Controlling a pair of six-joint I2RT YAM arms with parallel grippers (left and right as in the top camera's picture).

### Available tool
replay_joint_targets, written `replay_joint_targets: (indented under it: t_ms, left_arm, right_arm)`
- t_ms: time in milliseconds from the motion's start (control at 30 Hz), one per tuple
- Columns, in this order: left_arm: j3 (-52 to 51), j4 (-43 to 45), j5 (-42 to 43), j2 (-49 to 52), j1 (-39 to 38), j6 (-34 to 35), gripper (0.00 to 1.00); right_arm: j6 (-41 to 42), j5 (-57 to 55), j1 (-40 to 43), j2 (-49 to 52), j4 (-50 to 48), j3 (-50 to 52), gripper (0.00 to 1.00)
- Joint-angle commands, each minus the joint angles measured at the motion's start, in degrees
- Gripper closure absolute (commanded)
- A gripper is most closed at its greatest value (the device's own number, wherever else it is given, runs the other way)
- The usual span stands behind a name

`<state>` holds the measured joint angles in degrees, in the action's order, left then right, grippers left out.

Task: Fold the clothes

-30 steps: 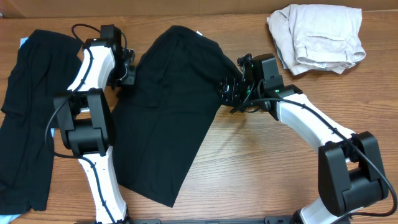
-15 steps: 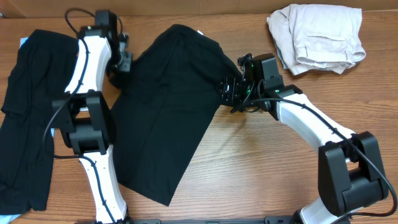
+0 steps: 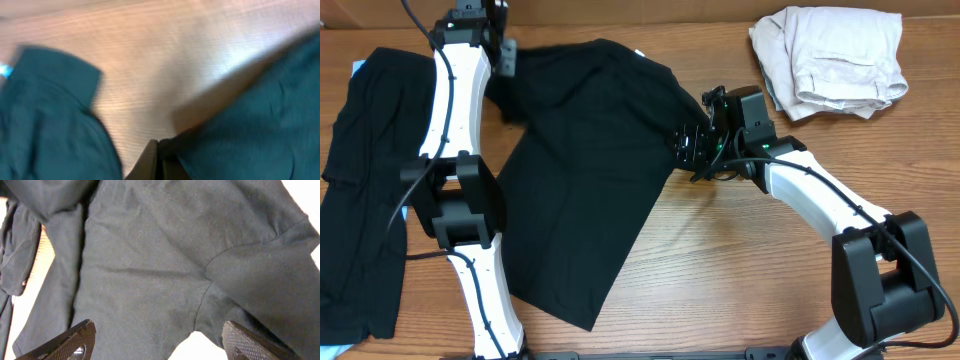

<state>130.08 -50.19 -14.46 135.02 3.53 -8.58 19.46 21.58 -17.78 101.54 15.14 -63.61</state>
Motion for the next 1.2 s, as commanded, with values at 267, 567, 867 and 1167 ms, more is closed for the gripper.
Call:
replay_joint_targets:
  t_ms: [267,567,867,1167]
  left_arm:
    - [1.8,23.8,-13.1,-0.3,2.5,0.5,0.96]
    - [1.8,31.1,-13.2,-0.7,2.7,0.5,0.10]
    - [1.8,13.2,-5.7,-8.5,2.7,11.9,0.00]
    - [1.8,-8.6,23.2,-18.6,2.3,12.1,0.00]
  right_arm:
    - [0.1,-0.6,-0.3,0.3,-0.2,-0.5,0.15]
    - [0.3,-0.5,-0.3,0.3,-0.3,-0.5,0.16]
    - [2.1,1.3,-0.6,0.0,11.0,-7.6,0.20]
    - [-1.9,-14.3,-0.6,0.7,17.9,-13.3,0.20]
